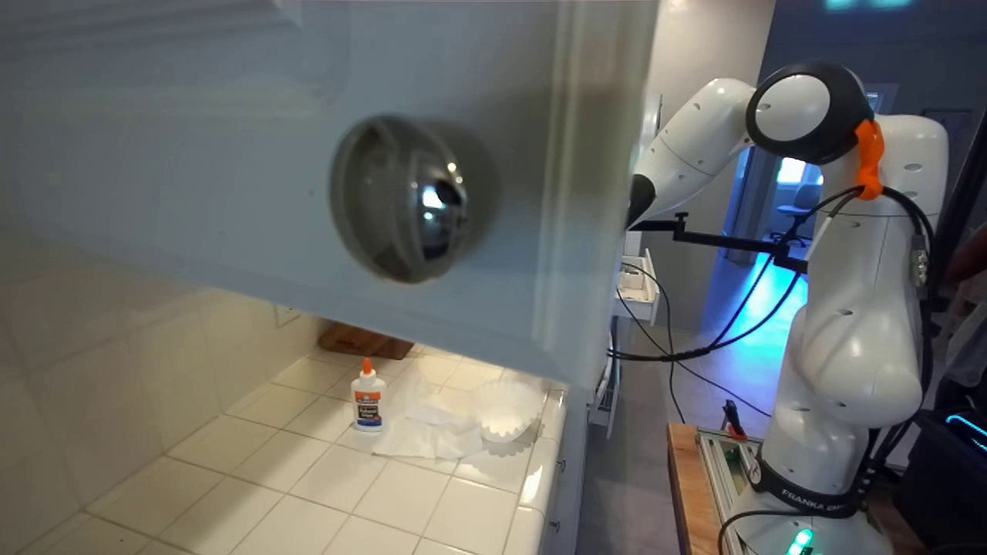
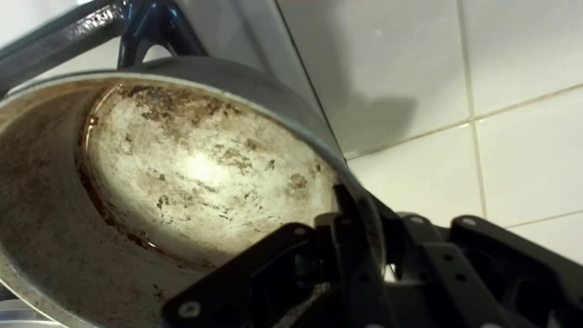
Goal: Move the pot to the right
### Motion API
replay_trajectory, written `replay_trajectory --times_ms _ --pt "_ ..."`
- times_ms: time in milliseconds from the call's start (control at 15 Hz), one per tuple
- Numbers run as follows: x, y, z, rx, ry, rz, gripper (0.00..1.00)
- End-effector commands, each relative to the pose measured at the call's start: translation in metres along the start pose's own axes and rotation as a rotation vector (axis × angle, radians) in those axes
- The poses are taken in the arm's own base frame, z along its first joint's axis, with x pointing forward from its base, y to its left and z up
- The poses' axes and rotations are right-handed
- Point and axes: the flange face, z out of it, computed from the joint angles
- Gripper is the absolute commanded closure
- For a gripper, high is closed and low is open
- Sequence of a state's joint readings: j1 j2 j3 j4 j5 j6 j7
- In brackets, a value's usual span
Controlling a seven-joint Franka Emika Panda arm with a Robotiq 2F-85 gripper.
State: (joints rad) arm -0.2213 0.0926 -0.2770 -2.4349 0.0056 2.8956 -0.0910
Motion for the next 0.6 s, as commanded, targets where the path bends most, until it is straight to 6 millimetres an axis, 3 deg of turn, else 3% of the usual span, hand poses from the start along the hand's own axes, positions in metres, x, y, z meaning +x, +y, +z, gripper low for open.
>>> replay_trajectory --times_ms 0,533 --pt "0.013 0.012 0.0 0.036 0.027 0.005 0.98" --pt "0.027 0.033 0.007 0.077 0.047 0.022 0.98"
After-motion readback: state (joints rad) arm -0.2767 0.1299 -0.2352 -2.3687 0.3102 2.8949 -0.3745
